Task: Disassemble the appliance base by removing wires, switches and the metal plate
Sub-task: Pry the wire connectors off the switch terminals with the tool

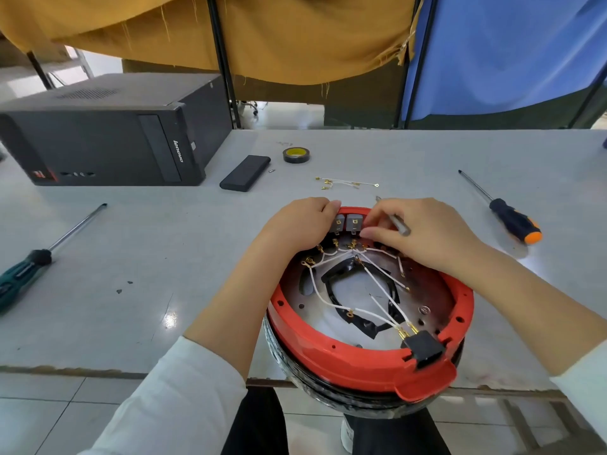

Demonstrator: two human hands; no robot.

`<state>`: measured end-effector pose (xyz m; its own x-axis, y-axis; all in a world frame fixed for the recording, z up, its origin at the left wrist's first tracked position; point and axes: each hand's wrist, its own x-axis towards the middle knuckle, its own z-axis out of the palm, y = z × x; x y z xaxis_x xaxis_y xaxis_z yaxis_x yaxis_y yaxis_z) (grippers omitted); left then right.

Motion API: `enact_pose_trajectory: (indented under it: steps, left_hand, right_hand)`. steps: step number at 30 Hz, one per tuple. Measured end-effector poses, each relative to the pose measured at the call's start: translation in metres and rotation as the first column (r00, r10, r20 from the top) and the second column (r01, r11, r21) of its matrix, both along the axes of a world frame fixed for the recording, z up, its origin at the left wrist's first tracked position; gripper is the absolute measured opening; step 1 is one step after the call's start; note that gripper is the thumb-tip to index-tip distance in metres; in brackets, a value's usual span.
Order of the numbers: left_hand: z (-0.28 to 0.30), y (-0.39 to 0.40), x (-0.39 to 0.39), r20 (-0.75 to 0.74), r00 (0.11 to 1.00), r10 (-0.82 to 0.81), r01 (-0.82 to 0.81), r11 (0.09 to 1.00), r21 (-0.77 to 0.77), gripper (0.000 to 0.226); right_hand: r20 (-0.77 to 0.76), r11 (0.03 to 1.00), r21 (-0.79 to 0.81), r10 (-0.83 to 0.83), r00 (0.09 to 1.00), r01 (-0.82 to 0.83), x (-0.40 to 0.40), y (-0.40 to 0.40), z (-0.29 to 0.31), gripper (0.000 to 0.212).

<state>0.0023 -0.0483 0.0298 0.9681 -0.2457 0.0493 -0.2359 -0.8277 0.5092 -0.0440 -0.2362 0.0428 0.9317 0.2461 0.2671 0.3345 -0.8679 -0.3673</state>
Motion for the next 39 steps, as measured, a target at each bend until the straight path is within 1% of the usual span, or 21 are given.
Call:
enact_pose_trajectory:
  steps: [1,2,4,5,6,8,11,14,15,20,22,26,28,31,34,36,39]
  left_hand:
    - [0.001,0.0,-0.001,0.002,1.0,-0.003,0.003,1.0,0.003,0.046]
    - [0.001,0.0,-0.001,0.0,1.0,-0.007,0.007,1.0,0.005,0.046]
    - [0.002,0.0,-0.002,-0.004,1.0,-0.015,0.015,1.0,0.006,0.045]
    - [0.002,0.0,-0.002,-0.006,1.0,-0.018,0.018,1.0,0.007,0.044]
    - [0.002,0.0,-0.002,-0.008,1.0,-0.019,0.019,1.0,0.009,0.044]
    - [0.001,0.0,-0.001,-0.001,1.0,-0.019,0.019,1.0,0.016,0.042]
    - [0.0,0.0,0.001,0.012,1.0,-0.017,0.017,1.0,0.009,0.04]
    - [-0.001,0.0,0.002,0.014,1.0,-0.016,0.016,1.0,0.012,0.04]
    - [-0.001,0.0,0.002,0.014,1.0,-0.016,0.016,1.0,0.015,0.04]
    - [0.0,0.0,0.002,0.01,1.0,-0.015,0.015,1.0,0.015,0.045]
    - [0.0,0.0,0.002,0.013,1.0,-0.02,0.02,1.0,0.022,0.044]
    - [-0.001,0.0,0.003,0.017,1.0,-0.02,0.02,0.999,0.029,0.044]
    - [-0.002,0.0,0.003,0.022,1.0,-0.02,0.02,1.0,0.02,0.043]
    - [-0.002,0.0,0.003,0.026,0.999,-0.022,0.022,1.0,0.005,0.044]
    - [-0.002,0.0,0.004,0.031,0.999,-0.027,0.027,1.0,0.01,0.045]
    - [-0.002,0.0,0.004,0.03,0.999,-0.025,0.024,1.0,0.009,0.045]
    - [-0.003,0.0,0.004,0.025,1.0,-0.018,0.018,1.0,0.0,0.047]
  right_hand:
    - [0.021,1.0,-0.027,0.005,1.0,-0.005,-0.002,0.0,-0.002,0.021]
    - [0.035,0.996,-0.088,0.019,0.999,-0.016,-0.003,0.0,-0.003,0.022]
    - [0.077,0.961,-0.273,0.058,0.995,-0.034,-0.003,0.001,-0.005,0.02]
    - [0.097,0.944,-0.328,0.075,0.992,-0.04,-0.003,0.002,-0.006,0.017]
    - [0.105,0.938,-0.343,0.087,0.991,-0.046,-0.003,0.002,-0.006,0.014]
    - [0.087,0.944,-0.322,0.099,0.991,-0.066,-0.004,0.001,-0.005,0.01]
    - [0.089,0.954,-0.286,0.12,0.989,-0.09,-0.007,0.0,-0.004,0.019]
    - [0.001,0.993,-0.047,0.106,0.994,-0.106,-0.011,-0.001,0.0,0.018]
    - [-0.036,0.994,-0.006,0.113,0.993,-0.113,-0.012,-0.001,0.002,0.018]
    - [-0.26,0.978,-0.003,0.2,0.945,-0.208,-0.018,0.003,0.01,0.016]
    - [-0.302,0.975,-0.037,0.2,0.932,-0.221,-0.022,0.005,0.011,0.015]
    - [-0.329,0.969,-0.014,0.229,0.916,-0.247,-0.024,0.008,0.013,0.018]
    - [-0.321,0.968,-0.051,0.216,0.922,-0.245,-0.024,0.009,0.013,0.021]
    - [-0.263,0.968,-0.076,0.211,0.941,-0.238,-0.024,0.011,0.009,0.021]
    - [-0.217,0.971,-0.119,0.18,0.959,-0.209,-0.025,0.013,0.007,0.03]
    - [-0.228,0.966,-0.156,0.168,0.959,-0.207,-0.024,0.014,0.007,0.034]
    - [-0.277,0.974,-0.124,0.149,0.949,-0.189,-0.022,0.014,0.01,0.034]
